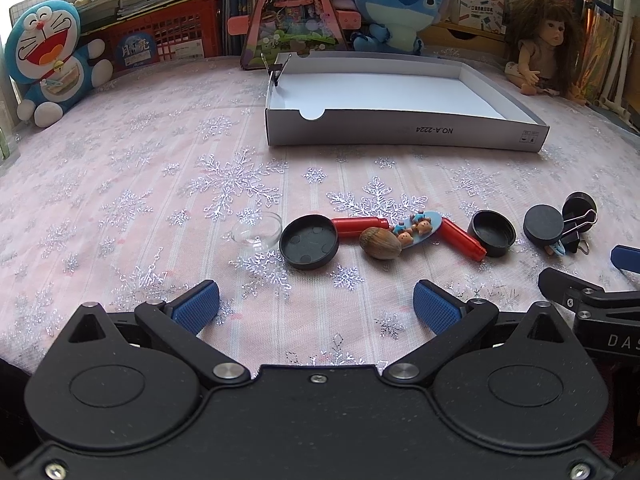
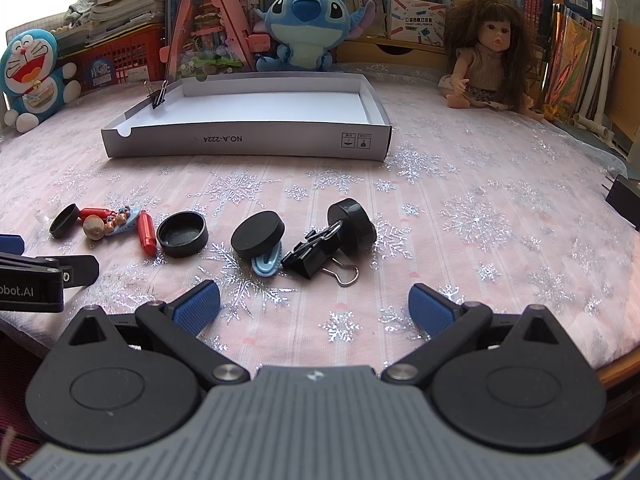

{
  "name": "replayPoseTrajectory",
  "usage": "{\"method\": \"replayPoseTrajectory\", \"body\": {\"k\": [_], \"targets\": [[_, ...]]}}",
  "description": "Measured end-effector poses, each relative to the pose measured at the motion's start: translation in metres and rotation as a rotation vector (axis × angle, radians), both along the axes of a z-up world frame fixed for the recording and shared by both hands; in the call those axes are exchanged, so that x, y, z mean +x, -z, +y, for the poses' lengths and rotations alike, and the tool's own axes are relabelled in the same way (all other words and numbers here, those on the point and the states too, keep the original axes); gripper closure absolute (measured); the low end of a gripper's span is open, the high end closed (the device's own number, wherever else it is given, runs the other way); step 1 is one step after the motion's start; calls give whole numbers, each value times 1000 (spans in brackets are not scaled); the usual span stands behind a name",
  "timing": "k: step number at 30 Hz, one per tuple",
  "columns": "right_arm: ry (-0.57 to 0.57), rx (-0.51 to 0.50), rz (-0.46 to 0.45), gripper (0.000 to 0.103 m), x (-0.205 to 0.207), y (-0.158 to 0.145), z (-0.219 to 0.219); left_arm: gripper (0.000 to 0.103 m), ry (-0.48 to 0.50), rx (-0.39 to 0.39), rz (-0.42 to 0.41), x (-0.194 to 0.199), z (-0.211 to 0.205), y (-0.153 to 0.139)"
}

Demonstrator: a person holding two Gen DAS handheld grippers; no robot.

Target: Organize rigid objects

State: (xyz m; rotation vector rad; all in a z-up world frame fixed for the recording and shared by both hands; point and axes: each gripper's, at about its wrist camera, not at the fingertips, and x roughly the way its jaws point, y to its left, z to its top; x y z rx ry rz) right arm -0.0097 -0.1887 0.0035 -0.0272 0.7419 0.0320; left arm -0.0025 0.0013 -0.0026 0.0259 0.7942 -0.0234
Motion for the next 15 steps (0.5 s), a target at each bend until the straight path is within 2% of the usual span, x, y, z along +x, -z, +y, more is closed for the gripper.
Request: {"method": "replayPoseTrajectory", "body": {"k": [4, 10, 12, 15], "targets": [[-7, 9, -7, 0, 0, 0, 0, 0, 8, 3, -30, -6, 1, -2], [-37, 21, -37, 0, -1, -3, 1, 0, 14, -9, -13, -4, 3, -2], [-59, 14, -60, 0, -2, -6, 3, 2, 6, -18, -11, -3, 6, -4], [-86, 8, -98, 3, -5, -11, 4, 12, -19, -28, -21, -1, 13, -8]]}}
